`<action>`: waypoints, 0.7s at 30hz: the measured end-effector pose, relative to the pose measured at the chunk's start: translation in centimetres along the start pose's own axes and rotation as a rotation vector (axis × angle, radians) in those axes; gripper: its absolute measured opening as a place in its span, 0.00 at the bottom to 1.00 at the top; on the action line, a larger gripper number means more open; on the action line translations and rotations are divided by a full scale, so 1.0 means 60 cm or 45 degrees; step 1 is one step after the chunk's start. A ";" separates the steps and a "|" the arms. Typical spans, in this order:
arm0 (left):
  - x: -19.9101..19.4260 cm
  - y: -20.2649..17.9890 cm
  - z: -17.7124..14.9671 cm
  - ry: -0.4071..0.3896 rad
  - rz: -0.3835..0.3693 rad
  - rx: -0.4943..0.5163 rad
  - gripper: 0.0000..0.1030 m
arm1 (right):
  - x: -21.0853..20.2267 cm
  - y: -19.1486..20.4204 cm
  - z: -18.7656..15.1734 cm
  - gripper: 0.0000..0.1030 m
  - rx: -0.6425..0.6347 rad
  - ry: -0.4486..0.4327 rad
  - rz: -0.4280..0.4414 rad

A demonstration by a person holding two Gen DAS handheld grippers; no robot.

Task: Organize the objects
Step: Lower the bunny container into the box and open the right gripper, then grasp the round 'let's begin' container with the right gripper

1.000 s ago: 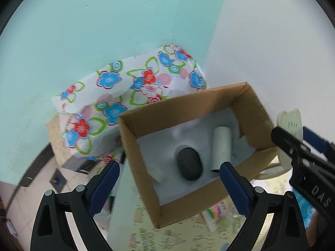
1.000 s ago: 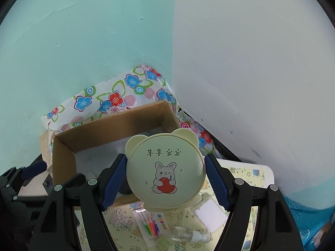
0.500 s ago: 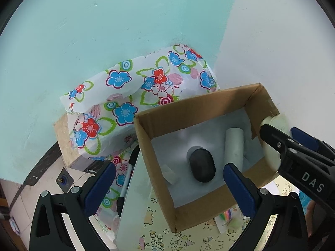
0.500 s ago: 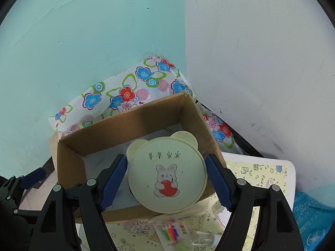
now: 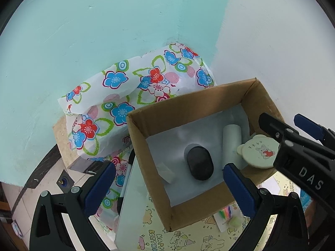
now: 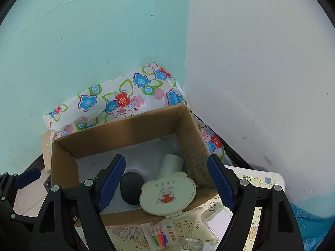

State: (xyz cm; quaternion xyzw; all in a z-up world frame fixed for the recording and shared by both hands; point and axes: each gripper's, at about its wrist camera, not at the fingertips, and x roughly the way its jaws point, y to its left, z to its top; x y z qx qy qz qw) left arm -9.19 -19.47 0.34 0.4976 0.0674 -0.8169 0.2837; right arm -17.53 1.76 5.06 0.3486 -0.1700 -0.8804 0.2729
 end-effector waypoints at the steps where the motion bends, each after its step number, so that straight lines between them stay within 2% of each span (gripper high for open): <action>1: 0.000 0.000 0.000 -0.002 -0.001 0.001 1.00 | 0.000 -0.003 0.001 0.80 0.008 0.001 0.003; 6: 0.000 -0.004 -0.001 -0.008 -0.007 0.014 1.00 | -0.010 -0.010 0.005 0.80 0.029 -0.024 -0.017; 12: -0.001 -0.018 -0.006 -0.016 -0.020 0.051 1.00 | -0.049 -0.035 -0.004 0.80 0.044 -0.092 -0.092; 18: -0.005 -0.037 -0.015 -0.028 -0.027 0.095 1.00 | -0.065 -0.069 -0.052 0.80 0.061 -0.077 -0.108; 21: -0.004 -0.042 -0.022 -0.024 -0.024 0.104 1.00 | -0.058 -0.080 -0.083 0.80 0.077 -0.040 -0.063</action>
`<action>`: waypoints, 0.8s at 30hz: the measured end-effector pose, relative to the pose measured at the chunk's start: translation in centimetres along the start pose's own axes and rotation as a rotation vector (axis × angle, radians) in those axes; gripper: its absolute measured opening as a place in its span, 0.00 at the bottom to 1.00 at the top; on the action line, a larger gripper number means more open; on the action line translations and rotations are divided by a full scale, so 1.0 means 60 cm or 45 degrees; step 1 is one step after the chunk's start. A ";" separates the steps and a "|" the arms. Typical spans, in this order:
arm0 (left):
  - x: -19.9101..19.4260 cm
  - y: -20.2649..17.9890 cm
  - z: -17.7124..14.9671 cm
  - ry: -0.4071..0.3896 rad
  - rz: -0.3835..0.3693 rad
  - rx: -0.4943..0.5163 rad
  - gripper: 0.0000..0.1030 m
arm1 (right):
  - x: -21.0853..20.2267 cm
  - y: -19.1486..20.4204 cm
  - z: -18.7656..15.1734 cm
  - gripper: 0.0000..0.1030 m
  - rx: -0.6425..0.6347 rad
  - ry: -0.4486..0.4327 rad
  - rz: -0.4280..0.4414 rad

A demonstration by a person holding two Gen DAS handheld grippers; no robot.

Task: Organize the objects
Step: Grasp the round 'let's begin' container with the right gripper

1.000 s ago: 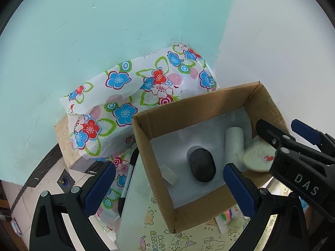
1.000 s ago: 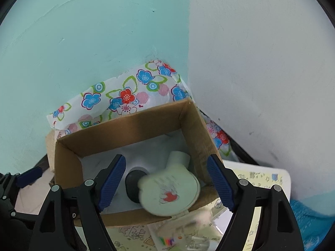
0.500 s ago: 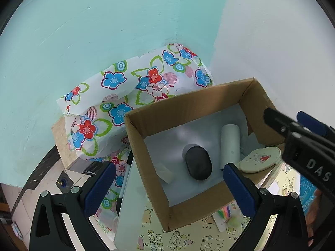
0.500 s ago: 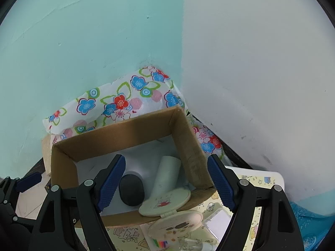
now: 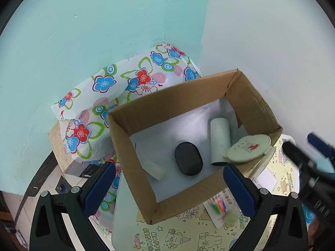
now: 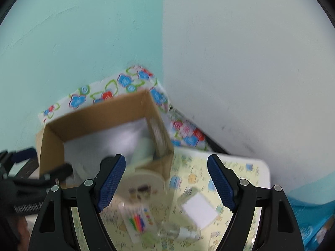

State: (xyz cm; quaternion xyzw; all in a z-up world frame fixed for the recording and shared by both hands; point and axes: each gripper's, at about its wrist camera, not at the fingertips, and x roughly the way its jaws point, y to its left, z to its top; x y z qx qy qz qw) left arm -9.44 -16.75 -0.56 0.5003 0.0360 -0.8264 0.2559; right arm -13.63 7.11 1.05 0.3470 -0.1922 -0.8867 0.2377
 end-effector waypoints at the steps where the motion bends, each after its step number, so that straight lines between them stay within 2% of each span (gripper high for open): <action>1: 0.001 -0.003 -0.002 0.003 0.002 0.004 1.00 | 0.005 -0.003 -0.009 0.80 0.016 0.020 0.029; 5: 0.003 -0.015 -0.009 0.008 0.025 0.027 1.00 | 0.022 -0.001 -0.030 0.80 0.036 0.068 0.060; 11: 0.002 -0.019 -0.017 0.008 0.047 0.044 1.00 | 0.030 -0.005 -0.039 0.80 0.047 0.079 0.090; 18: -0.012 -0.023 -0.031 -0.013 0.072 0.100 1.00 | 0.025 0.003 -0.047 0.80 -0.026 0.083 0.090; 22: -0.021 -0.009 -0.042 -0.017 0.092 0.123 1.00 | 0.033 0.026 -0.057 0.80 -0.097 0.103 0.120; 24: -0.023 -0.002 -0.046 -0.014 0.086 0.122 1.00 | 0.041 0.039 -0.060 0.80 -0.133 0.116 0.097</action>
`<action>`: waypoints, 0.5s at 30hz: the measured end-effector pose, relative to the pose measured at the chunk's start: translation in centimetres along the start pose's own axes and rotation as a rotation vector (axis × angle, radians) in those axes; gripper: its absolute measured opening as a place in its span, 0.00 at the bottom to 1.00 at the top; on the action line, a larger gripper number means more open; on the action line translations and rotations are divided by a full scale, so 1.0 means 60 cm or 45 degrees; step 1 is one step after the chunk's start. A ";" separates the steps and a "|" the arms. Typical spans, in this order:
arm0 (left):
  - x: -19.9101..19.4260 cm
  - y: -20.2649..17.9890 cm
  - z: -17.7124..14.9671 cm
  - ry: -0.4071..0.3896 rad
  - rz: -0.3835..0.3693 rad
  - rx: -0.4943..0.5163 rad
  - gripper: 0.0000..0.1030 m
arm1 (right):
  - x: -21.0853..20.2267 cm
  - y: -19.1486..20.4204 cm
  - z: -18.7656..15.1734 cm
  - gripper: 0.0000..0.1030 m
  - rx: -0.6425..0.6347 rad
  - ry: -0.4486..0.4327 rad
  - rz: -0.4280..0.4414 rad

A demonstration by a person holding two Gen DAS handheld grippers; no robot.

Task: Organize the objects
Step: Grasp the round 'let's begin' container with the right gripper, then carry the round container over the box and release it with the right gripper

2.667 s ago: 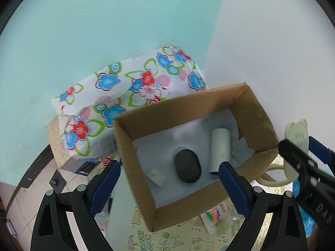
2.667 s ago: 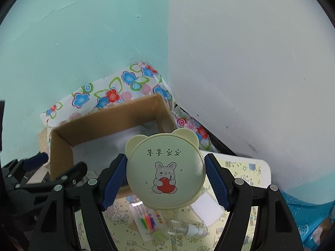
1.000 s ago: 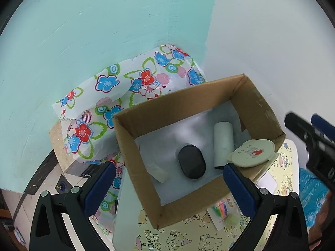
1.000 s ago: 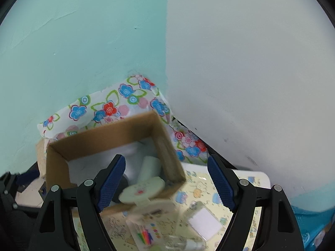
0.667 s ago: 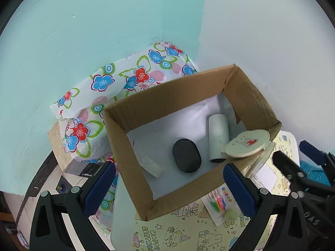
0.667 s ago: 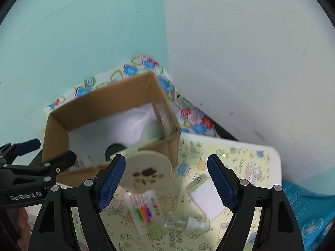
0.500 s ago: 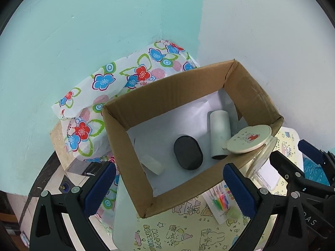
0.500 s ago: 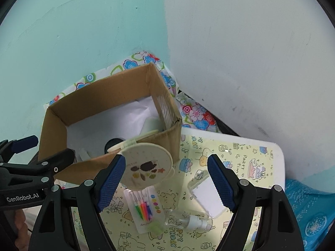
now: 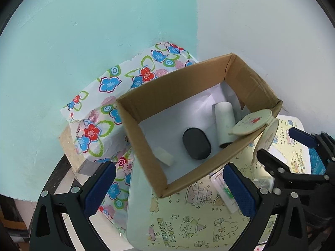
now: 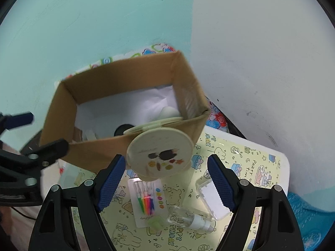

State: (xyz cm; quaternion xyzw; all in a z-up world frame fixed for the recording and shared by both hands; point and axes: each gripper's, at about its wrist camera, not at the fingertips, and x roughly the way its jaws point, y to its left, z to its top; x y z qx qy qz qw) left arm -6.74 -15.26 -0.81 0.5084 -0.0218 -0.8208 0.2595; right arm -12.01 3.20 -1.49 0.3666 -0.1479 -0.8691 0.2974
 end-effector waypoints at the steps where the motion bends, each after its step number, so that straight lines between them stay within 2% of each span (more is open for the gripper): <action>1: 0.000 0.004 -0.003 0.006 -0.012 -0.008 1.00 | 0.006 0.006 0.000 0.80 -0.019 0.008 -0.010; 7: 0.008 0.003 -0.014 0.033 -0.014 0.007 1.00 | 0.027 0.021 0.000 0.80 -0.065 0.042 -0.016; 15: 0.016 -0.023 -0.012 0.046 -0.037 0.054 1.00 | 0.046 0.009 0.008 0.79 -0.043 0.056 -0.012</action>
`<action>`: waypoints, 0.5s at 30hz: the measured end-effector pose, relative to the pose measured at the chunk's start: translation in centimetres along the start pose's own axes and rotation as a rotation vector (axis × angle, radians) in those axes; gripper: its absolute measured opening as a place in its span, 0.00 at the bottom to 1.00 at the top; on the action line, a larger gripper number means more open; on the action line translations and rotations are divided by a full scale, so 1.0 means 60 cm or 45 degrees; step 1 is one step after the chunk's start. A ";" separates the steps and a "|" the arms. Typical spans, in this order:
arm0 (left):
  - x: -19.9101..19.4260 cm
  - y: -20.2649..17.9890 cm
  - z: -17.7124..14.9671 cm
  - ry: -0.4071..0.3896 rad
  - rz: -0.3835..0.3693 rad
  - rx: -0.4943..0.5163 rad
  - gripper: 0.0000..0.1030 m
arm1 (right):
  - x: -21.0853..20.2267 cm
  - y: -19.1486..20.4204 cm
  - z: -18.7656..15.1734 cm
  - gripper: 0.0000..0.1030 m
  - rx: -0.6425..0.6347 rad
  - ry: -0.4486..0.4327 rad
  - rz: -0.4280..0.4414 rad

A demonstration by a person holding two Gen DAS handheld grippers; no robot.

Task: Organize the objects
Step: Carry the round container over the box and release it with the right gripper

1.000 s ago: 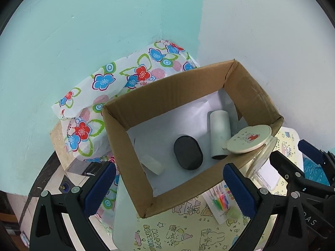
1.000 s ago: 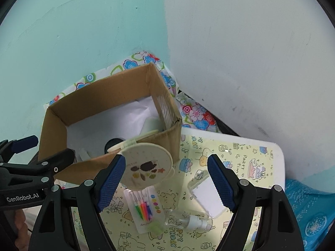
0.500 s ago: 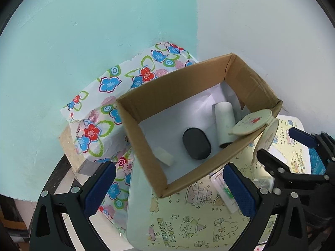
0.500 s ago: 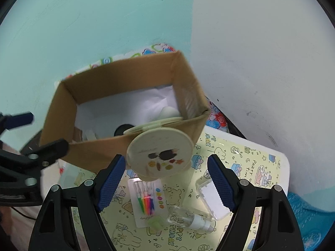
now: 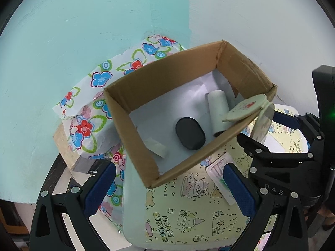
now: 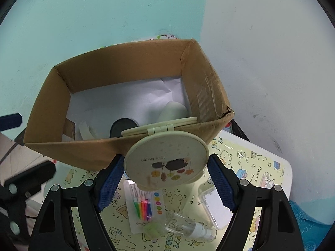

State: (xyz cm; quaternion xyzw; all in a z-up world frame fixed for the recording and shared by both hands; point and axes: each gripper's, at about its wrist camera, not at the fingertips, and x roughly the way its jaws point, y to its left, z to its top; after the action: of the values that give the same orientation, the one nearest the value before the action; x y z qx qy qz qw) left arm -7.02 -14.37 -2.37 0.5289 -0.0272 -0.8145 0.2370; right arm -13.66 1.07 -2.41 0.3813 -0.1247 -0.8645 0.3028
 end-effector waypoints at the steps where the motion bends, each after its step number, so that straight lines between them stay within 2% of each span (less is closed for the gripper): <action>1: 0.002 -0.002 0.001 0.002 -0.003 0.004 1.00 | 0.000 -0.001 0.000 0.74 0.003 -0.001 0.011; 3: 0.004 -0.005 0.003 0.006 -0.007 0.008 1.00 | -0.001 -0.003 -0.002 0.74 0.009 0.006 0.029; 15: -0.005 0.003 0.010 -0.015 -0.049 -0.027 1.00 | -0.034 -0.002 -0.006 0.73 -0.002 -0.039 -0.044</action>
State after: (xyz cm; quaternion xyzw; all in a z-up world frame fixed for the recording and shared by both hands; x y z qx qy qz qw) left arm -7.37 -14.49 -1.79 0.5221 -0.0097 -0.8222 0.2266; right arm -12.38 2.44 -1.51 0.3700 -0.1221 -0.8754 0.2861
